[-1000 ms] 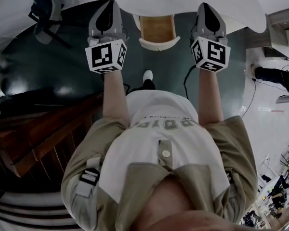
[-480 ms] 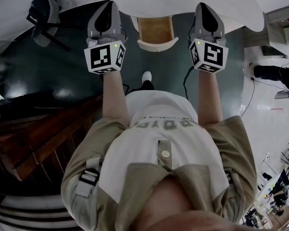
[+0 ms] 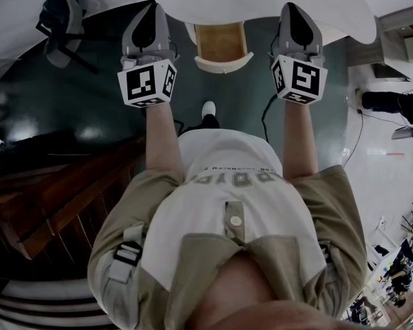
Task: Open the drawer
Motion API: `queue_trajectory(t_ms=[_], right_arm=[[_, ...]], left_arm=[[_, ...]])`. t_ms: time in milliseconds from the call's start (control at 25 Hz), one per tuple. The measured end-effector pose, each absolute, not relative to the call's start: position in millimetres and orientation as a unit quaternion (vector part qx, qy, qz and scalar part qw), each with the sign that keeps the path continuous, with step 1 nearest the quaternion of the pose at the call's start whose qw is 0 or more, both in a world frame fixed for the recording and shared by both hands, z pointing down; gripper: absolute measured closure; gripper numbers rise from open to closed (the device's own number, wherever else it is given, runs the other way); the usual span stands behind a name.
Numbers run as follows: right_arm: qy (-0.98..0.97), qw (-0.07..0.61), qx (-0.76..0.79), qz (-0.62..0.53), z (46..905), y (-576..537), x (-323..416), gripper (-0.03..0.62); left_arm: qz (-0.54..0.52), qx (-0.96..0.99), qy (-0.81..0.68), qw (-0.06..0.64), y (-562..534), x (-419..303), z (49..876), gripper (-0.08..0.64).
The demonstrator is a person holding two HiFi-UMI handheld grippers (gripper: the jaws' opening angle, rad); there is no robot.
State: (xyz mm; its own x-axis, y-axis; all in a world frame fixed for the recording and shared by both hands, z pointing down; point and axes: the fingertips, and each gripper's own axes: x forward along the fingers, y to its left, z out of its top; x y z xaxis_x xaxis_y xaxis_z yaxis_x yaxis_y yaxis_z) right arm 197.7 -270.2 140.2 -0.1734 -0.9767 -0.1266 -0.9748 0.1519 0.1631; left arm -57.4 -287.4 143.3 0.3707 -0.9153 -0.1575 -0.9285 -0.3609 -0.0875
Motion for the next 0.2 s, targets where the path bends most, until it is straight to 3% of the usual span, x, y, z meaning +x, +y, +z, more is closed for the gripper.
queue_trajectory(t_ms=[200], right_arm=[[-0.758,0.006,0.643,-0.109,139.3,-268.9,195.8,0.592]], left_arm=[[0.043,-0.824,0.559,0.081,-286.2,-58.7,144.2,0.554]])
